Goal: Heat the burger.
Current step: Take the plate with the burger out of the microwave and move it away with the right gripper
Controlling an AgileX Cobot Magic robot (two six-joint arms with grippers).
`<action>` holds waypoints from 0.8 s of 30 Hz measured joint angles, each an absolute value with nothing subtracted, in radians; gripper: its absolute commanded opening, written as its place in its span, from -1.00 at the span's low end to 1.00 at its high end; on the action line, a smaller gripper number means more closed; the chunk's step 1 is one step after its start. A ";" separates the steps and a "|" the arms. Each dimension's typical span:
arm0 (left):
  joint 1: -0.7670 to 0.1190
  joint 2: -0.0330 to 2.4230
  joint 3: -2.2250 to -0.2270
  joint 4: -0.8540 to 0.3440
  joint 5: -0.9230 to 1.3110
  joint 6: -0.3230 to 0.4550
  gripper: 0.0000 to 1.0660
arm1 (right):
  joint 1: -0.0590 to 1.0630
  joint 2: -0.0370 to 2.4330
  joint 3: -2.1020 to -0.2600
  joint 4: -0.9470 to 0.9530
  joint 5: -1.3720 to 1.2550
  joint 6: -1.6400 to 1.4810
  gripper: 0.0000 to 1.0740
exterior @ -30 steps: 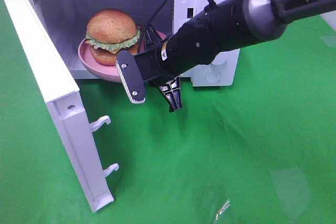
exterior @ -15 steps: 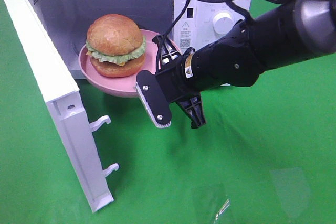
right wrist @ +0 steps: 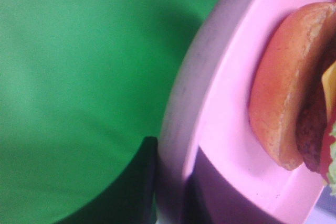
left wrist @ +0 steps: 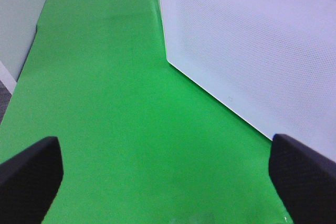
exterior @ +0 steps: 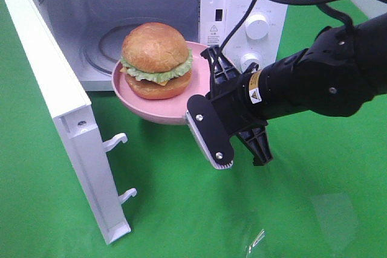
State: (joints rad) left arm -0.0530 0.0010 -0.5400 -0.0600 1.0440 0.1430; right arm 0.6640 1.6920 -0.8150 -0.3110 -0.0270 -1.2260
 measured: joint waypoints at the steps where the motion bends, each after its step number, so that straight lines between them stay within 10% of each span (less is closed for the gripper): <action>1: -0.053 0.001 -0.540 -0.060 1.044 0.143 0.87 | 0.664 1.692 -0.815 -0.311 -0.027 -1.226 -1.00; 24: -0.053 0.001 -0.540 -0.060 1.044 0.143 0.87 | 0.712 1.302 -0.550 -0.290 0.203 -1.127 -1.00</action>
